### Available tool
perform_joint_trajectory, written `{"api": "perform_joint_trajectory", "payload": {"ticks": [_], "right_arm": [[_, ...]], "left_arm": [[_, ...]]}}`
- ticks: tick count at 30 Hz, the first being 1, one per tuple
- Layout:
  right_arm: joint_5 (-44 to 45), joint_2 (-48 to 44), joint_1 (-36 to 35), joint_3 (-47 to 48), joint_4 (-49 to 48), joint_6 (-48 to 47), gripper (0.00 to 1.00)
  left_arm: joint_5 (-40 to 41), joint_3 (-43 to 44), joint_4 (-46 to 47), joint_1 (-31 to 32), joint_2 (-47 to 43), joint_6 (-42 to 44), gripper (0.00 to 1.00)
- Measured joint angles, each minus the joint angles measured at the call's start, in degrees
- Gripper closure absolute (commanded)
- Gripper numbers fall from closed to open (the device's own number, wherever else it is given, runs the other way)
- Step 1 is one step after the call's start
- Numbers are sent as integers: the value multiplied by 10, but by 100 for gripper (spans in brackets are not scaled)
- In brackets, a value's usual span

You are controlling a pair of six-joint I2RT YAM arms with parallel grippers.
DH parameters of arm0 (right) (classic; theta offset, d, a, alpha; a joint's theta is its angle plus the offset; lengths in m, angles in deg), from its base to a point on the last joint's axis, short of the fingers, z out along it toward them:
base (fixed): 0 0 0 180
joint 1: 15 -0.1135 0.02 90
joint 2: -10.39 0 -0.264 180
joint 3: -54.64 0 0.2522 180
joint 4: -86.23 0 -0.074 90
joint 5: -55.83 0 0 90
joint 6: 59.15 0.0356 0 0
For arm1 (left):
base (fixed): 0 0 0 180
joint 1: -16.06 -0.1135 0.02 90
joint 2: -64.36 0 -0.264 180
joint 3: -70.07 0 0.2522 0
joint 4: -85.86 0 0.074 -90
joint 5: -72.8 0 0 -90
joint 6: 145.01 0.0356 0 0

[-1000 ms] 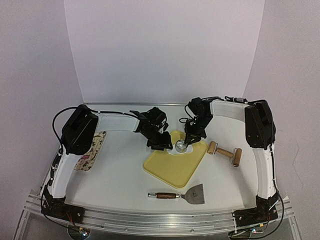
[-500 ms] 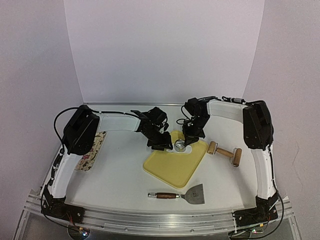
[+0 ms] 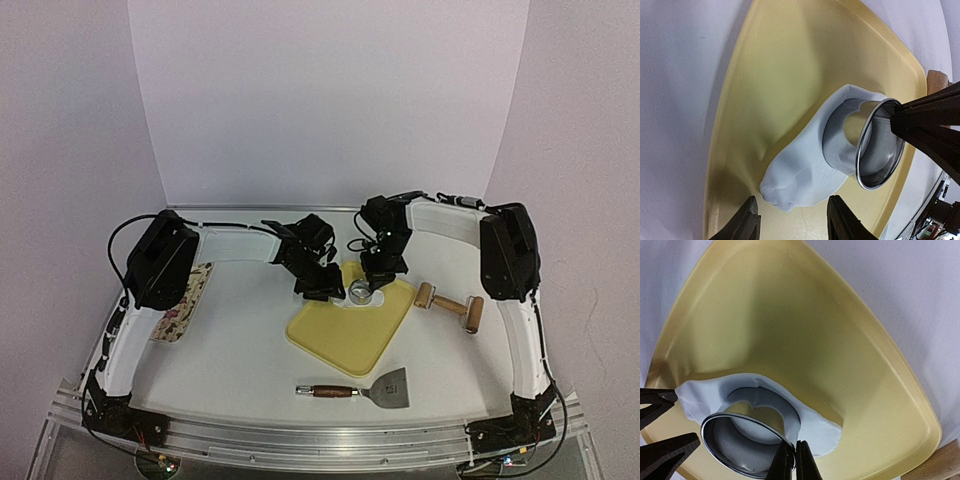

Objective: Roll out the dumpling wrappers from the dough

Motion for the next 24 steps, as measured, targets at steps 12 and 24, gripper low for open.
{"api": "perform_joint_trajectory", "payload": {"ticks": [12,24], "right_arm": [[20,11,-7,20,18,-7,100],[29,12,-10,22,20,-3,100]], "left_arm": [[0,7,38,0,17,-2,70],[12,-28,114,0,18,-4,100]]}}
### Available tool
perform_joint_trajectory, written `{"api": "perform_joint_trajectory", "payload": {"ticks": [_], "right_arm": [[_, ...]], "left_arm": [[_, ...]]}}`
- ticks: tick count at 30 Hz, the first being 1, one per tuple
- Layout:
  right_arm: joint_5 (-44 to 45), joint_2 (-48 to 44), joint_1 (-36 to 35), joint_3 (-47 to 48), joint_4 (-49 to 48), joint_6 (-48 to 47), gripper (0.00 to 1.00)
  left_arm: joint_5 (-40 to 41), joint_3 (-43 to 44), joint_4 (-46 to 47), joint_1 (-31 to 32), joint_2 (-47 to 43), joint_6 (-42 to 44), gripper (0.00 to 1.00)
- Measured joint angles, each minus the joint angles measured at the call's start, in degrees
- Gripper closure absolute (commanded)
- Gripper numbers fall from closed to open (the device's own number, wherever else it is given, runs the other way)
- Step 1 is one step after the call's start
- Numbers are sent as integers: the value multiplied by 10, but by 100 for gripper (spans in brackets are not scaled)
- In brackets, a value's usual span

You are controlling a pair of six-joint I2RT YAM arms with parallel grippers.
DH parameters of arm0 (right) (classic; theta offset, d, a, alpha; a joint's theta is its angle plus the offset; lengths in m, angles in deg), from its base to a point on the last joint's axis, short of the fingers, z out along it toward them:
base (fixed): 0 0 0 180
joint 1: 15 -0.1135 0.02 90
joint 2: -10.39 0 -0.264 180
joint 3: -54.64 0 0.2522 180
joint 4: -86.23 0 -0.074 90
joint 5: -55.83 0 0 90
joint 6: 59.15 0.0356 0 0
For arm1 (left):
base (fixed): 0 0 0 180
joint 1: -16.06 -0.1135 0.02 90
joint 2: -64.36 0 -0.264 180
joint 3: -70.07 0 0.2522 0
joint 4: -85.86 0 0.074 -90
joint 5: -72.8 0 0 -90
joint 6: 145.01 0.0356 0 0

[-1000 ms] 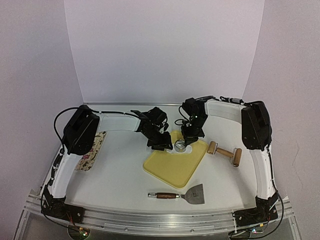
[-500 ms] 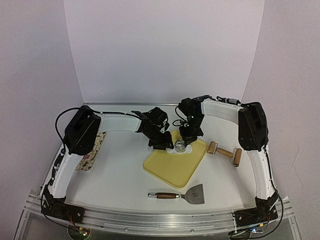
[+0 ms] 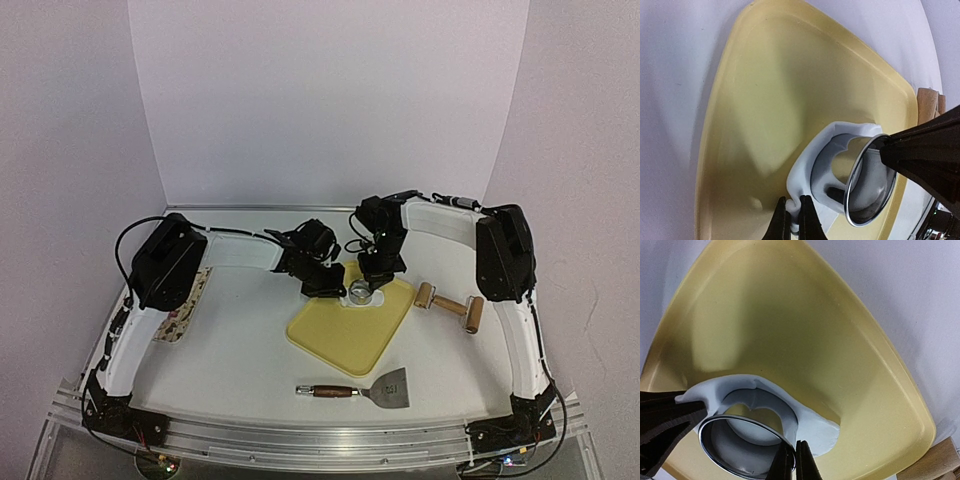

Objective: Roll out the dumpling wrappers from the dough

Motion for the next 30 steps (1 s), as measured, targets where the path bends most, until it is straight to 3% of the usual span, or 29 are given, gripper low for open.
{"api": "perform_joint_trajectory", "payload": {"ticks": [5,11,21,30], "right_arm": [[3,3,-2,5,5,3,100],[12,8,-4,15,14,7,100],[19,9,-8,16,19,13,100],[25,9,-9,16,20,17,100]], "left_arm": [[-2,-111,90,1,-53,1,100],[-5,-198,126,11,-103,6,100],[-6,-272,126,44,-174,5,100],[-39,-269,126,50,-209,6,100]]}}
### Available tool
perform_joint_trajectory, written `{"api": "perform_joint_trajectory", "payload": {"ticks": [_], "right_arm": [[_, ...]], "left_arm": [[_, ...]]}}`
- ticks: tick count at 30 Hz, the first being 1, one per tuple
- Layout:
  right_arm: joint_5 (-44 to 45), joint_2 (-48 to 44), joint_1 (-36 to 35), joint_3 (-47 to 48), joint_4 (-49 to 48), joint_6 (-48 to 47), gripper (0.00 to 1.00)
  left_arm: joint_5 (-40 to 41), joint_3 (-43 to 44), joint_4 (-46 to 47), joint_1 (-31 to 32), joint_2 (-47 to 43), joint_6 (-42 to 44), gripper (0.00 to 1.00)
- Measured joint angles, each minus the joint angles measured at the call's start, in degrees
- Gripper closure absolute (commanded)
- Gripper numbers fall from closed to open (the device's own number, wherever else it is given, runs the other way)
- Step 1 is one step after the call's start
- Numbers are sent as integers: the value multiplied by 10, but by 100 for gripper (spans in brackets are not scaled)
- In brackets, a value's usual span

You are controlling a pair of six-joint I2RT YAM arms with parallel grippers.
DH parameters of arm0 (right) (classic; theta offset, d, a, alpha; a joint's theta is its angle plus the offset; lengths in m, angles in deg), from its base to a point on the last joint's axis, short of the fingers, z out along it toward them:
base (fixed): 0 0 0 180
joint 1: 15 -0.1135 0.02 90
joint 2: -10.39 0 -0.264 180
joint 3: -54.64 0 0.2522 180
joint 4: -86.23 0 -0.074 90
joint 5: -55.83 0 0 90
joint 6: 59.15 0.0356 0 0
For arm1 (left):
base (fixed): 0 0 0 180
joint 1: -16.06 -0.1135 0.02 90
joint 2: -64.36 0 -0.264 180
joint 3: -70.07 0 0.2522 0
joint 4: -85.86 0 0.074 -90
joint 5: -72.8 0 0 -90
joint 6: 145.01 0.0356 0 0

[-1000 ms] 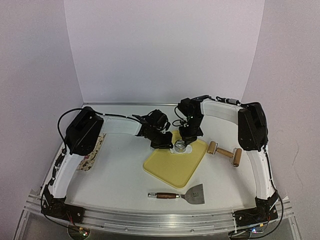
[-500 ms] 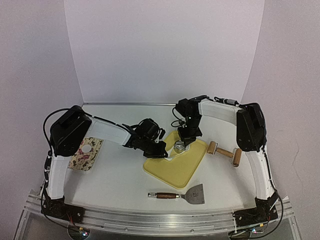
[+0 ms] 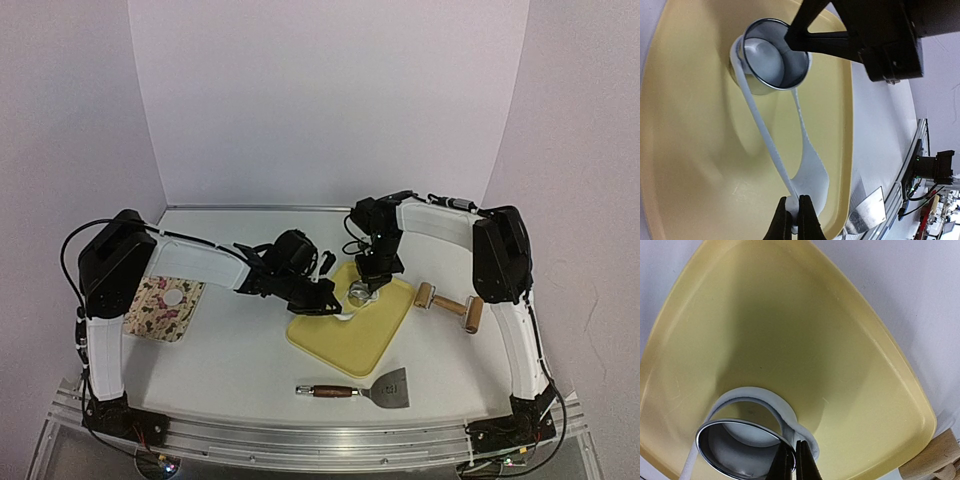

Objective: Roll out the dumpling wrappers from the dough

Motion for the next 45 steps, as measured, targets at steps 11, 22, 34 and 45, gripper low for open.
{"api": "perform_joint_trajectory", "payload": {"ticks": [11,22,34,45], "right_arm": [[3,0,1,0,2,2,100],[3,0,1,0,3,10,100],[-4,0,1,1,3,15,100],[-15,1,1,4,4,15,100]], "left_arm": [[-4,107,-1,14,5,-7,100],[25,189,-17,14,35,-3,100],[64,39,-42,0,-21,-3,75],[69,-2,-70,-3,-25,-2,33]]}}
